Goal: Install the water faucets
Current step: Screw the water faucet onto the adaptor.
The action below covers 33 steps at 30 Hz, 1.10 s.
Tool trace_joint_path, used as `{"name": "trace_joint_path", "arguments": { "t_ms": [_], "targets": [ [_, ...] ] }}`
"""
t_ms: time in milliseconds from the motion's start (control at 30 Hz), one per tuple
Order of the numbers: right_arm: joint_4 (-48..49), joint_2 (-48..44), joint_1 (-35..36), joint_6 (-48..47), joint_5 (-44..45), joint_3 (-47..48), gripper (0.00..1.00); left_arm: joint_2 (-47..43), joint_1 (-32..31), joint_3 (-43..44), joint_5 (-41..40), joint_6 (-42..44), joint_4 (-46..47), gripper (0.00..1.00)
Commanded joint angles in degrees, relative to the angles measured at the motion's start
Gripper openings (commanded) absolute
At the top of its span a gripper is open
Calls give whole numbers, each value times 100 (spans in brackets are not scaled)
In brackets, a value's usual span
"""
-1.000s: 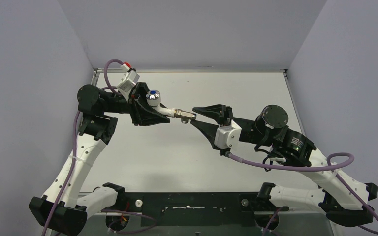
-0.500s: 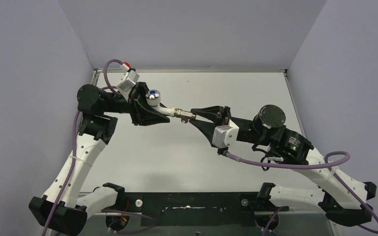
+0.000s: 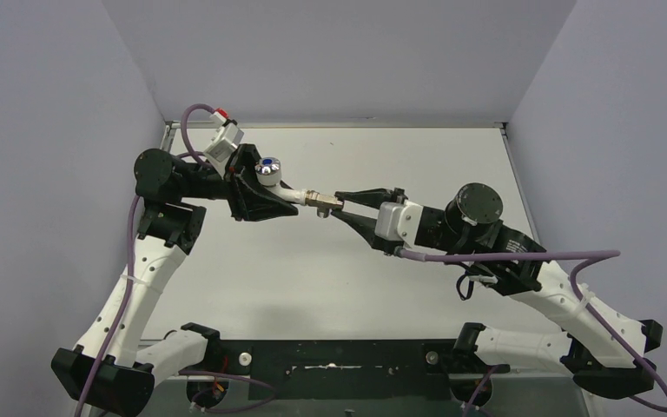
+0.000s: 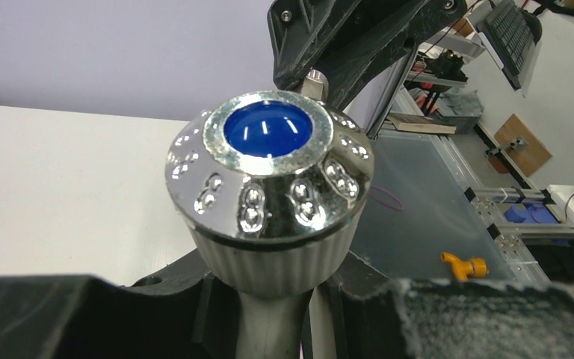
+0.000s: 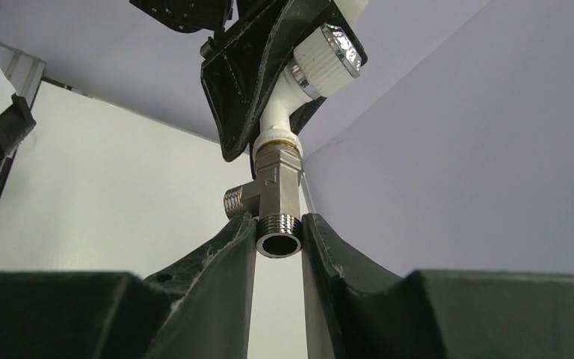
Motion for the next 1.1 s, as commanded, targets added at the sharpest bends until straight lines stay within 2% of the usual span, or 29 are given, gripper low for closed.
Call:
{"name": "trace_joint_path", "arguments": {
  "t_ms": [0,233,500,700,1067],
  "targets": [
    [566,103,-5,1017,59,12,0,-119,-45,172,-27,64,305,0],
    [1272,-3,4,2671,372,-332,0,-134,-44,155,-37,166,300,0],
    [1438,45,13,4587,867,-441,0,-74,-44,237,-67,200,291,0],
    [1483,-127,13,5529,1393,-767,0,-69,-44,223,-124,255,299,0],
    [1841,-204,4,7160,1521,-896,0,-74,-45,249,-234,323,213,0]
  ]
}}
